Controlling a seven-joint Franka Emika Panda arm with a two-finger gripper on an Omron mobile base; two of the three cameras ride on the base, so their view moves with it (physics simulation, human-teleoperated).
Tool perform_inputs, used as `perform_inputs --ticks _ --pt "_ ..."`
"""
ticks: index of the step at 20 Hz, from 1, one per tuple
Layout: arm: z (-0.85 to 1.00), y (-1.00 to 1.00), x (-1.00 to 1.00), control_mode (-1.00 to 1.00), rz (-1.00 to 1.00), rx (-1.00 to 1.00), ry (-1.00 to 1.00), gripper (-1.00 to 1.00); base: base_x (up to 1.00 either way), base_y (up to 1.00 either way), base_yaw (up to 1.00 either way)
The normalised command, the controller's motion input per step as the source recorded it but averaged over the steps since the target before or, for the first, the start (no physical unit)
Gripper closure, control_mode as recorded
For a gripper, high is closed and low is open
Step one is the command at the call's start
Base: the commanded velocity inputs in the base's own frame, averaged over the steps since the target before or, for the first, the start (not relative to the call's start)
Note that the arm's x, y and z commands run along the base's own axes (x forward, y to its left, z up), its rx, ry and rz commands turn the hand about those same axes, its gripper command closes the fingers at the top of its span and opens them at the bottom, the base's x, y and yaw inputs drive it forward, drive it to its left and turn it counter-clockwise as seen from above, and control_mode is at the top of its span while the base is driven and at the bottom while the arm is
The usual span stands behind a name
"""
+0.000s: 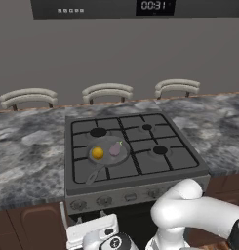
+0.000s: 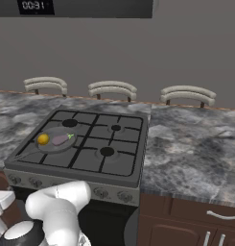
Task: Put the lemon and eggplant in the pan. Then turn on the front left burner and set the heat to medium.
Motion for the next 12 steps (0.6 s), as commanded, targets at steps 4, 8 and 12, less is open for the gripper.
perform_inputs --ticks 4,8,12 --pt "-0.04 0.00 0.07 -1.00 0.00 0.02 0.00 -1.00 0.00 0.00 0.00" --pt "-0.06 0.00 0.11 -1.00 0.00 0.00 0.00 -1.00 0.00 0.00 0.00" --pt "-0.08 0.00 0.18 -1.00 0.00 0.01 0.00 -1.00 0.00 0.00 0.00"
